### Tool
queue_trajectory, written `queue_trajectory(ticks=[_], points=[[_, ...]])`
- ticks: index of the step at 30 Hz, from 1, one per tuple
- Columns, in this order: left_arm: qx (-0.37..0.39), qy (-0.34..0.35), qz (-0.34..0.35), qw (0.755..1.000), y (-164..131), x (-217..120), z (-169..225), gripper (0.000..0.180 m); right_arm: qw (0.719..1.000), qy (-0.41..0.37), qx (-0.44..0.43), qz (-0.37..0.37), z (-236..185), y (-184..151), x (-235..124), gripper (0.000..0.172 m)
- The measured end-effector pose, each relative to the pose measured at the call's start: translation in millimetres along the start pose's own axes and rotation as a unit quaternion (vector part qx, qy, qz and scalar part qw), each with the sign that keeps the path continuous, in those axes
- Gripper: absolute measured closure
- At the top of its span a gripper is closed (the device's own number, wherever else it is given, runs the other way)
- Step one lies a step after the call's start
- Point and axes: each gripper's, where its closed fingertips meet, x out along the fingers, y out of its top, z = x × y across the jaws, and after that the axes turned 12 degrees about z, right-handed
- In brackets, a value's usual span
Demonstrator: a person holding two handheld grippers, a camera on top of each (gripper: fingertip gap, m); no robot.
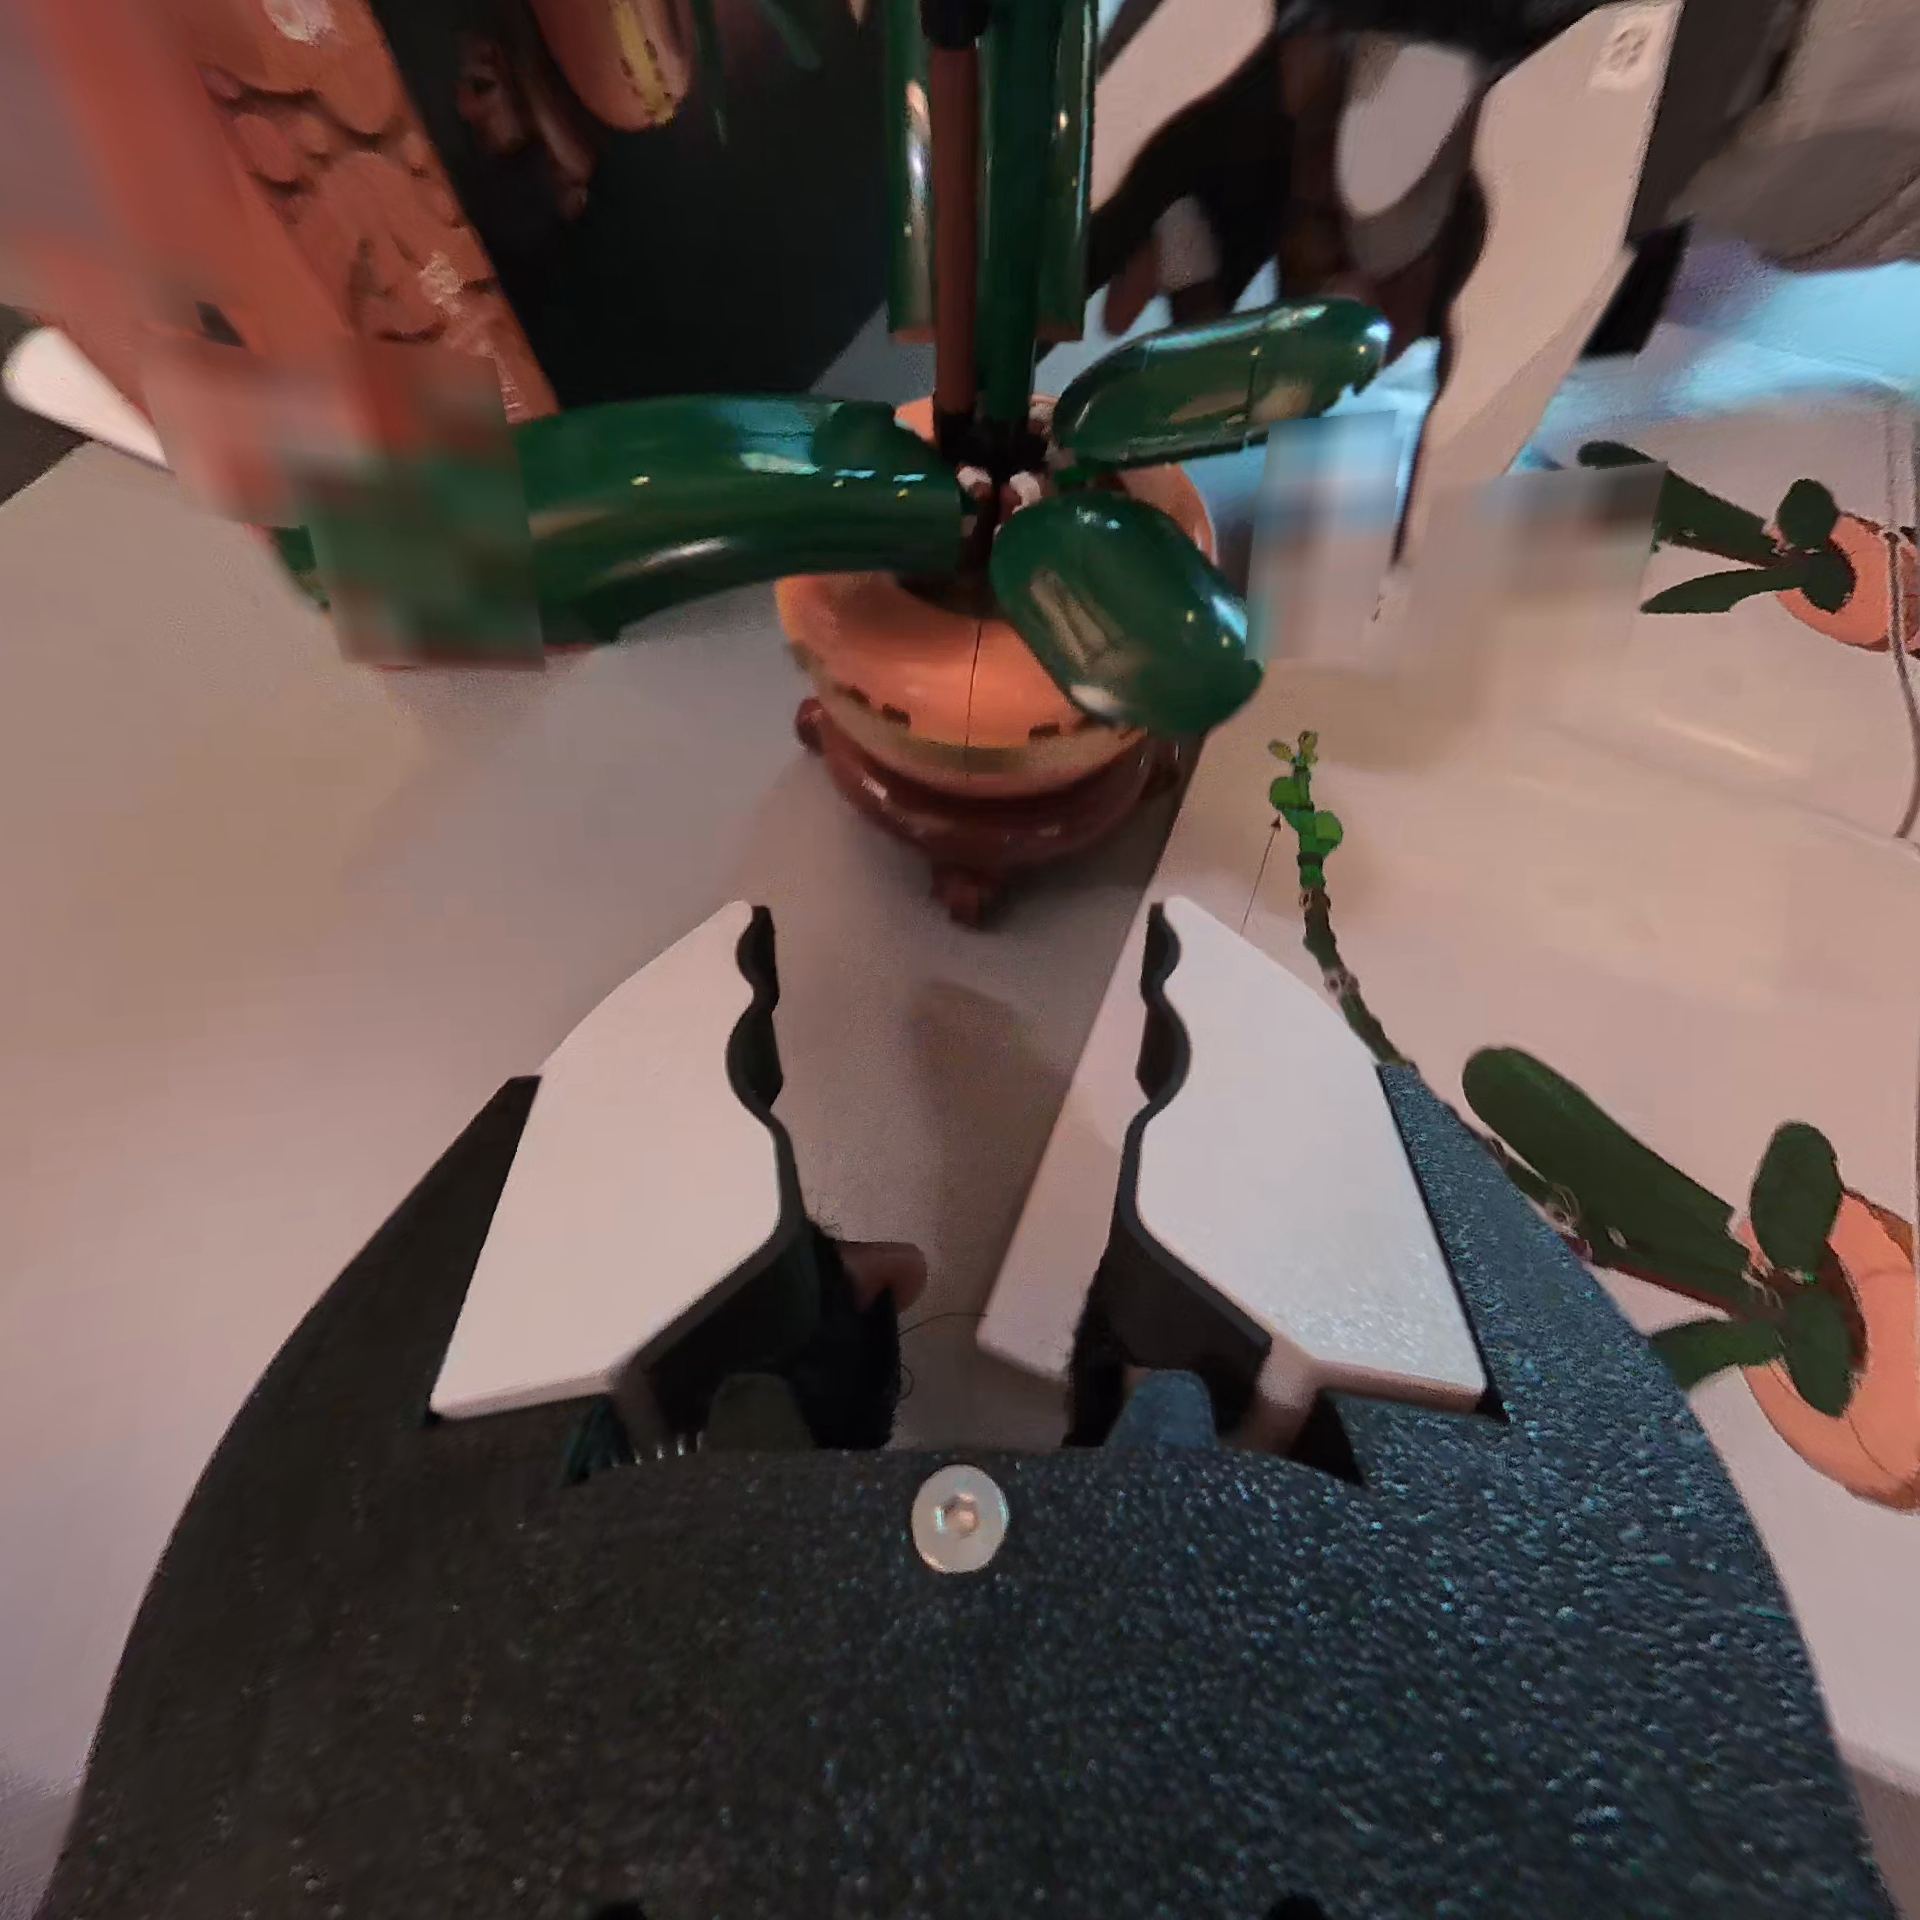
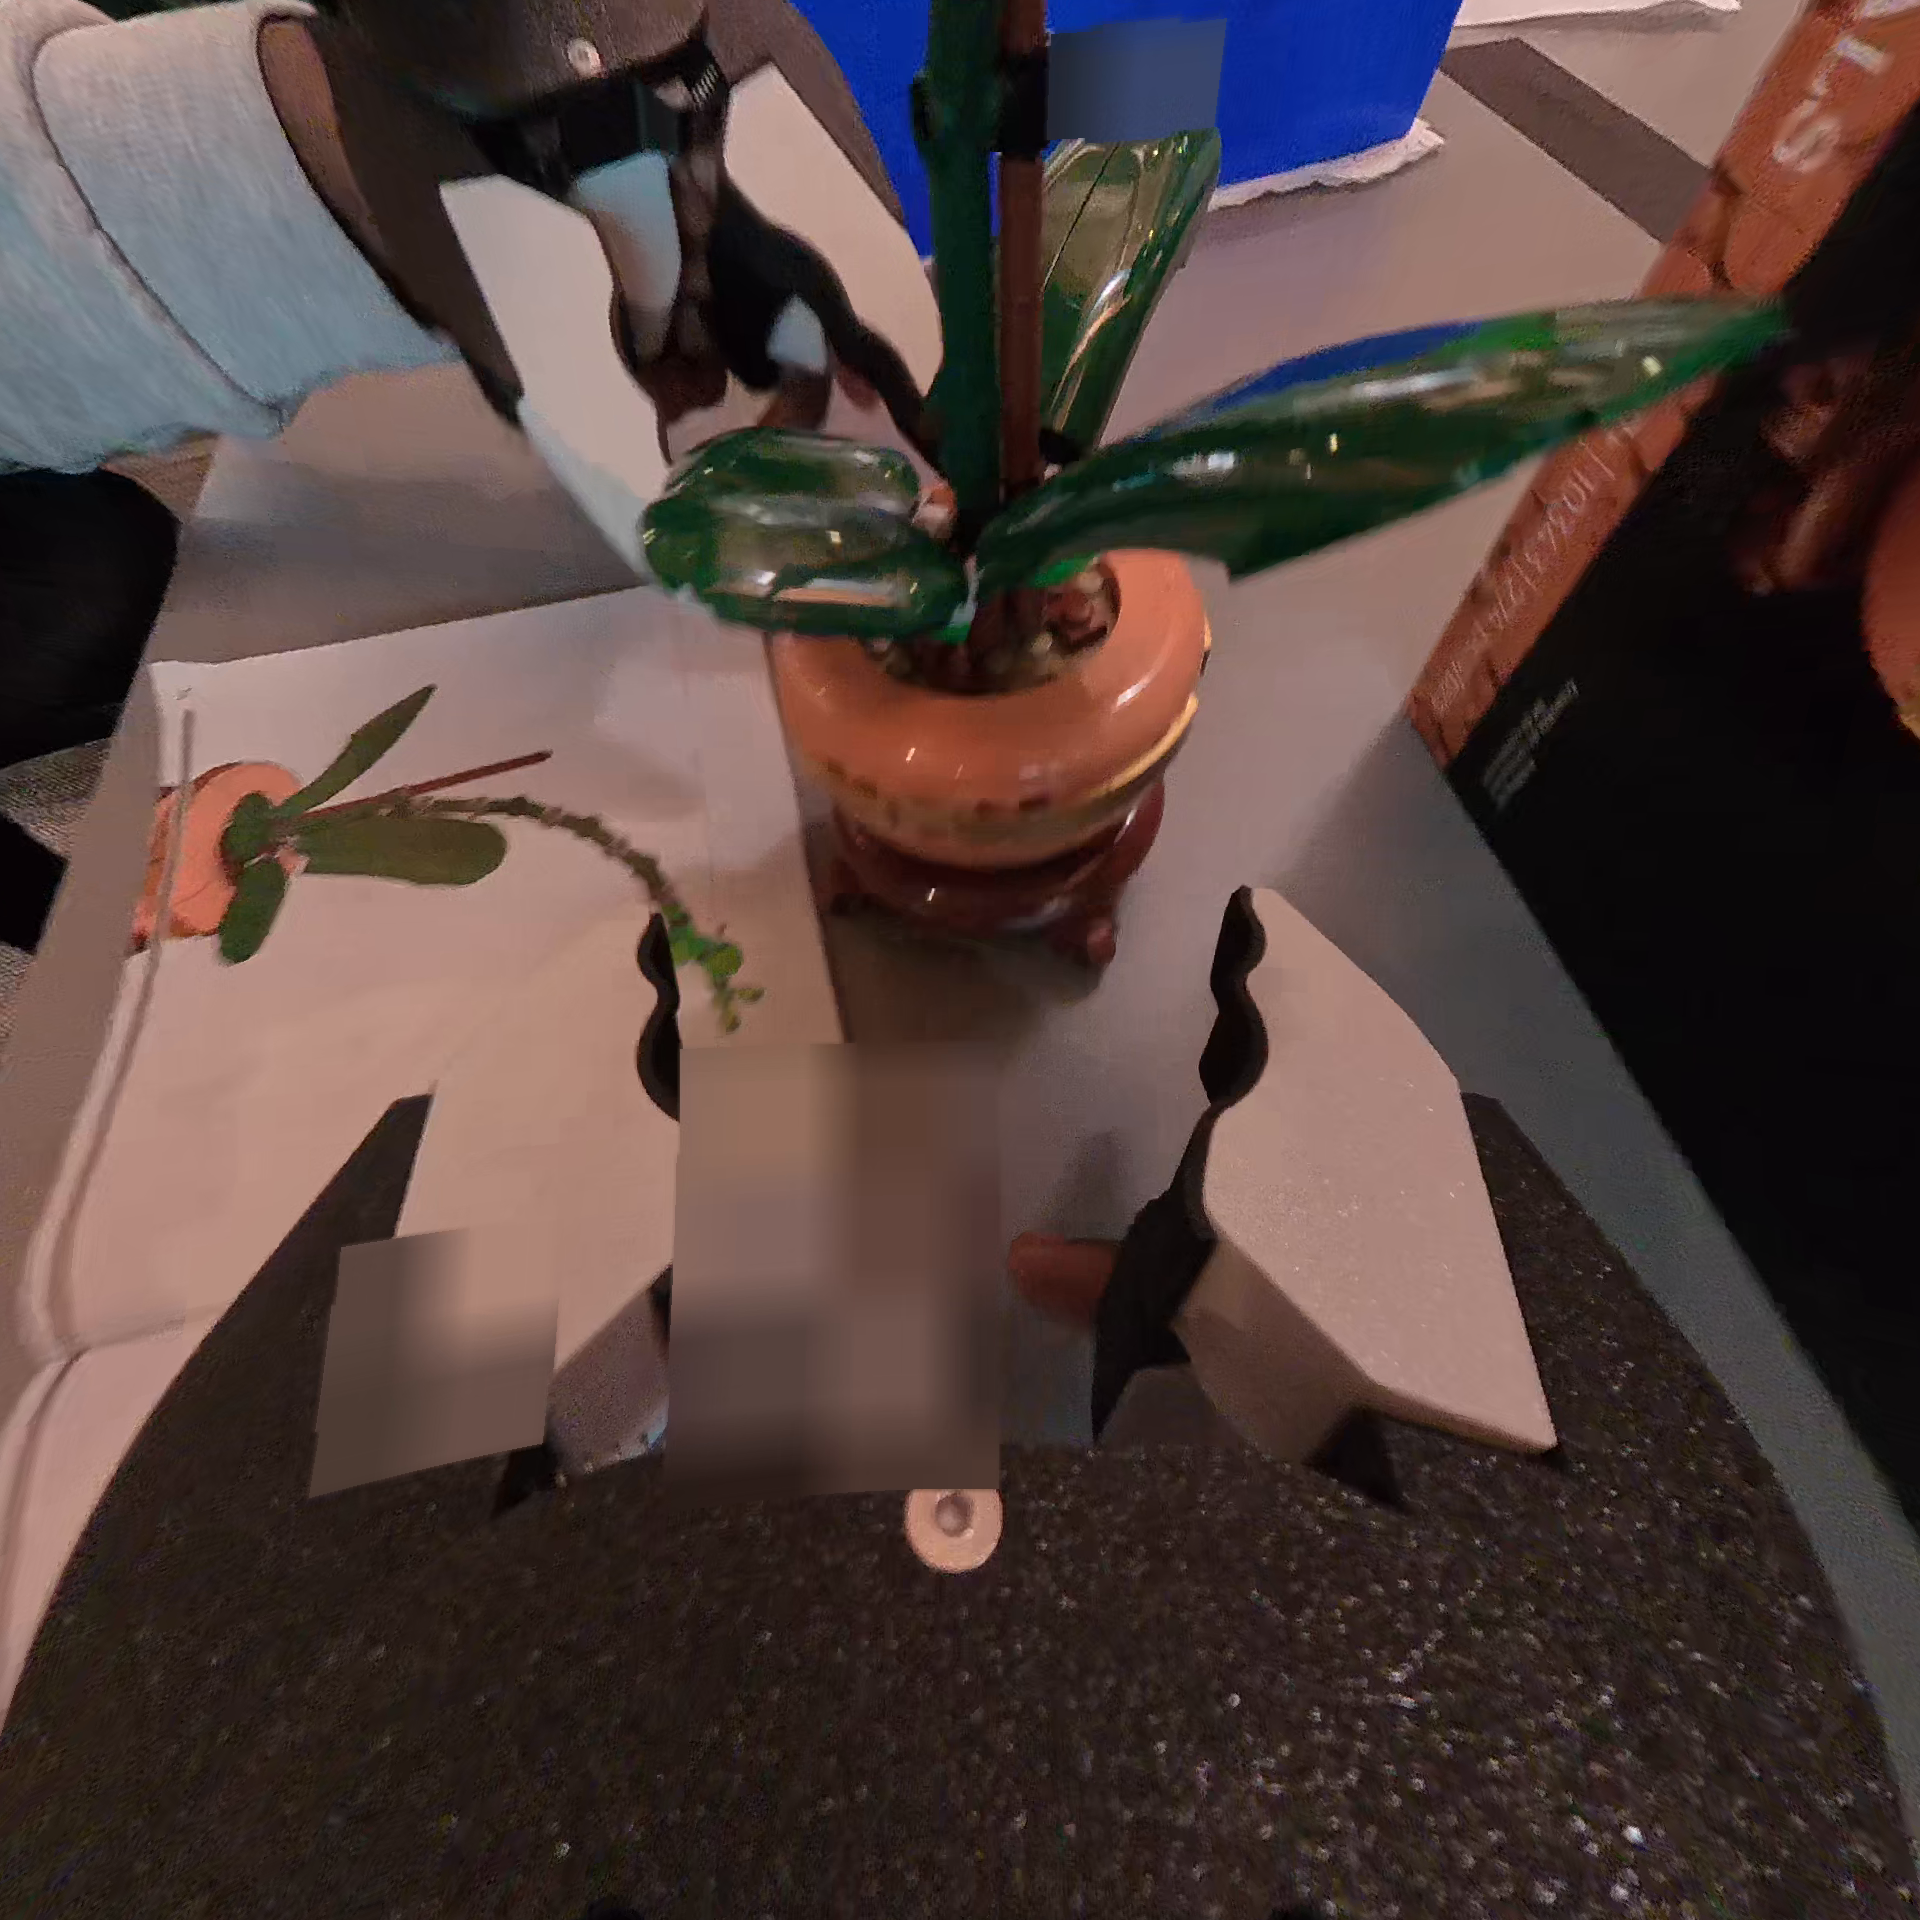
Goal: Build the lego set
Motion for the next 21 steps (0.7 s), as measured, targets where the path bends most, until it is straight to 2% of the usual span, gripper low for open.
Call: queue_trajectory(ticks=[3,5,8,9,11,12,13,15,19,21], points=[[0.008,0.053,0.009,0.999,5.7,-34.8,-0.8,0.103,1.0,-0.023,0.005,-0.002,-12.2,1.0,-46.0,0.073],[0.013,0.078,0.027,0.996,15.2,-55.7,12.9,0.097,0.999,-0.048,-0.005,0.0,-20.8,1.8,-82.7,0.07],[0.023,0.098,0.064,0.993,31.0,-72.2,48.5,0.094,0.997,-0.08,-0.014,-0.014,-39.8,-8.8,-135.6,0.085],[0.027,0.107,0.079,0.991,36.3,-73.7,59.9,0.1,0.996,-0.083,-0.015,-0.025,-48.4,-16.8,-150.0,0.095],[0.037,0.123,0.126,0.984,49.1,-71.3,83.0,0.164,0.995,-0.092,-0.031,-0.034,-62.9,-31.3,-170.6,0.136],[0.033,0.134,0.157,0.978,56.0,-67.1,92.7,0.18,0.993,-0.105,-0.046,-0.019,-67.7,-34.5,-176.5,0.158],[0.023,0.137,0.181,0.974,60.2,-60.1,102.0,0.18,0.991,-0.123,-0.059,0.009,-70.2,-33.8,-180.0,0.171],[0.01,0.131,0.21,0.969,62.6,-42.3,119.6,0.18,0.988,-0.135,-0.052,0.059,-77.5,-31.7,-181.2,0.172],[0.069,0.15,0.197,0.966,45.8,-18.7,125.4,0.18,0.981,-0.164,-0.08,0.061,-70.1,-35.5,-190.1,0.17],[0.114,0.166,0.182,0.962,30.4,-13.9,118.7,0.179,0.984,-0.151,-0.075,0.051,-66.2,-48.6,-193.5,0.17]])
